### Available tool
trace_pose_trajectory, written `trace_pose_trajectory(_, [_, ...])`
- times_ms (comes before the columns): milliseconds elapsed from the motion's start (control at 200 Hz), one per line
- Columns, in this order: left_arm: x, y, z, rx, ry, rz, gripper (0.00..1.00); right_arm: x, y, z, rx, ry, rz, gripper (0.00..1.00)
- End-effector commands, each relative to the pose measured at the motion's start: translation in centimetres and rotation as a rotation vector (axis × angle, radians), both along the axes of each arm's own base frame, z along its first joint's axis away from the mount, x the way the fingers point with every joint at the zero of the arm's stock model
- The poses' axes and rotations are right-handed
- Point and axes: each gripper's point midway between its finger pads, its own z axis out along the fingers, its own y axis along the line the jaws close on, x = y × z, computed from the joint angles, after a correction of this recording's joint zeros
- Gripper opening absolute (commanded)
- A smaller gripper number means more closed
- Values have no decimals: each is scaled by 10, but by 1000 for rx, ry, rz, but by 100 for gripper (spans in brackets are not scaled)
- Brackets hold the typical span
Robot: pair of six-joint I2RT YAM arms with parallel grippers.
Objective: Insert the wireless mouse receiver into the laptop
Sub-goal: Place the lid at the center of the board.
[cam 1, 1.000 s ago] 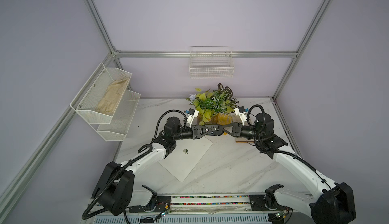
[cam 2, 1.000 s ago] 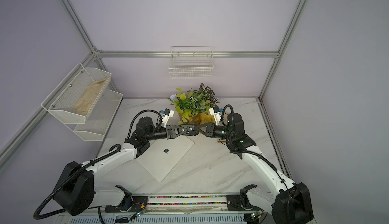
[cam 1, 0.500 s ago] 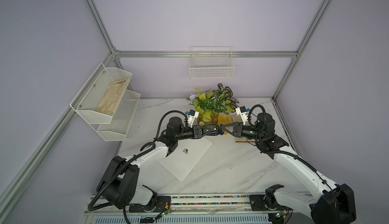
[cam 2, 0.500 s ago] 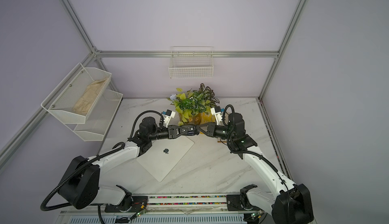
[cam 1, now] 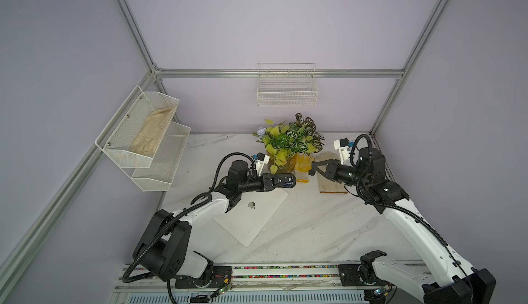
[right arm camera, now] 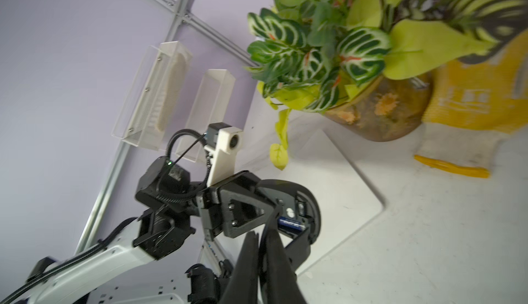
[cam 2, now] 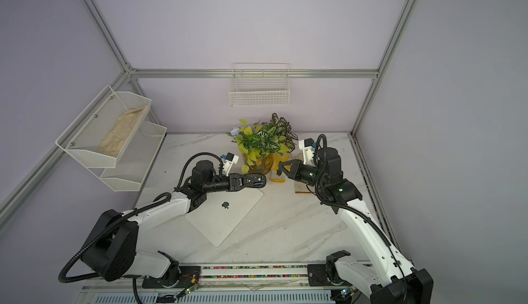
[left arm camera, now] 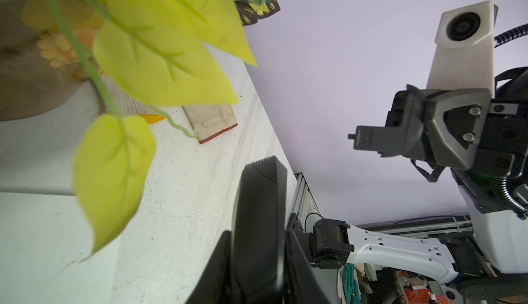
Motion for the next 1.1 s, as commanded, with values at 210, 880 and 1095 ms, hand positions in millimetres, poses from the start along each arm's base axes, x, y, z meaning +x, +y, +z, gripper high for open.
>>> trace_pose_trajectory(210, [-59,0,-30,93,-37,-114,9,-12,-75,-98,-434,273,-279,12])
trace_pose_trajectory(880, [-98,-27,-112,178,138,-180,1,-5,-86,-225,-898,494,-301,14])
trace_pose_trajectory(1095, [-97,-29,-112,179,141,-184,0,-9,-96,-245,-982,525,-320,17])
